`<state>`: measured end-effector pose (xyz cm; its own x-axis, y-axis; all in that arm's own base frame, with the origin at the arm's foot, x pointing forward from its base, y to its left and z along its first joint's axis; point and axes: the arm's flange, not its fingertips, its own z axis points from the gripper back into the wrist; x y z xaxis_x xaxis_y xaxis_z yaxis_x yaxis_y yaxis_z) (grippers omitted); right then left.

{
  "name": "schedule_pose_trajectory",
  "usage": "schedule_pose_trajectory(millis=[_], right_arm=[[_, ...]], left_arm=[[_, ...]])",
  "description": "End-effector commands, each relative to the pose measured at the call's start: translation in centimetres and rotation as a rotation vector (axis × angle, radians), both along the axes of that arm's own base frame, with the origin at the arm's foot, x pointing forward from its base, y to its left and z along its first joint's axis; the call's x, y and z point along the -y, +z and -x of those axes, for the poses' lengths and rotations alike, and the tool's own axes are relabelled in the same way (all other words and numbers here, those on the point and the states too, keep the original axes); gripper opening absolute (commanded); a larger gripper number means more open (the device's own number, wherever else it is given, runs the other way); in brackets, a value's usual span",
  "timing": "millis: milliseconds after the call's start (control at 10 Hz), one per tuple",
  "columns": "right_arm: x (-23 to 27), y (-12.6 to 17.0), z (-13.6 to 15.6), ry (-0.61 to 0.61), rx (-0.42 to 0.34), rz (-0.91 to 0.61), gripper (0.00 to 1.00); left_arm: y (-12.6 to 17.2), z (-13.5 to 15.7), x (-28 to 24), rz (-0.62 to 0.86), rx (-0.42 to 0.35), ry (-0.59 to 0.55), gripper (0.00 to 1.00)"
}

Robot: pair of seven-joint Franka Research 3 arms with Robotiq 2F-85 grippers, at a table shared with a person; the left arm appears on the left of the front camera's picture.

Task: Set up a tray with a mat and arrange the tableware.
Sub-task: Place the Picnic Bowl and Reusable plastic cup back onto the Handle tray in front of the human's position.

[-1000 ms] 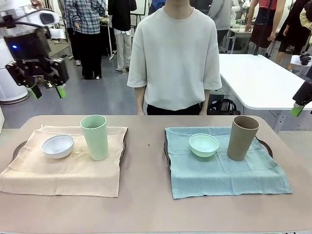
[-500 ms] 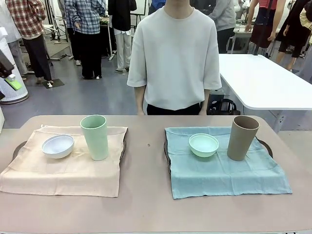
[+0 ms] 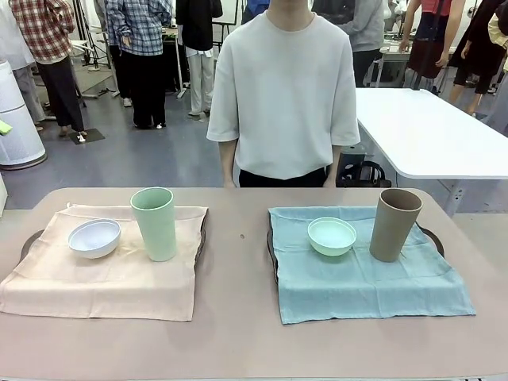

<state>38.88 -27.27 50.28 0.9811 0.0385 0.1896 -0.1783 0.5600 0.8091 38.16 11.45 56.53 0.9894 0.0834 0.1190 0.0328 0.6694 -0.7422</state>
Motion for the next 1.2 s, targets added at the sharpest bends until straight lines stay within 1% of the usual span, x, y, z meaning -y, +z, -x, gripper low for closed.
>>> schedule_pose_trajectory(millis=[0,100,200,400,500,600,700,1100], right_arm=[[3.4,0.6,0.7,-0.037,0.059,-0.088,1.00],[5.2,0.6,1.8,-0.078,0.071,-0.123,1.00],[6.6,0.3,2.8,-0.119,0.064,-0.153,1.00],[8.3,-0.5,3.8,-0.147,0.054,-0.199,1.00],[8.1,-0.9,3.5,-0.128,0.067,-0.207,1.00],[7.6,-0.4,4.6,-0.159,0.044,-0.161,1.00],[7.6,-0.4,4.6,-0.159,0.044,-0.161,1.00],[7.6,-0.4,4.6,-0.159,0.044,-0.161,1.00]], left_arm=[[-1.3,1.7,-1.6,0.087,0.028,0.046,0.73],[-1.6,2.0,-2.4,0.110,0.018,0.069,0.73],[-1.9,2.6,-3.0,0.135,0.018,0.096,0.73],[-2.4,3.8,-4.1,0.204,0.024,0.147,0.73],[-2.3,4.3,-4.0,0.210,0.038,0.169,0.73],[-2.1,4.0,-2.6,0.160,0.076,0.192,0.73],[-2.1,3.2,-4.6,0.172,0.002,0.151,0.73],[-2.1,3.2,-4.6,0.172,0.002,0.151,0.73]])
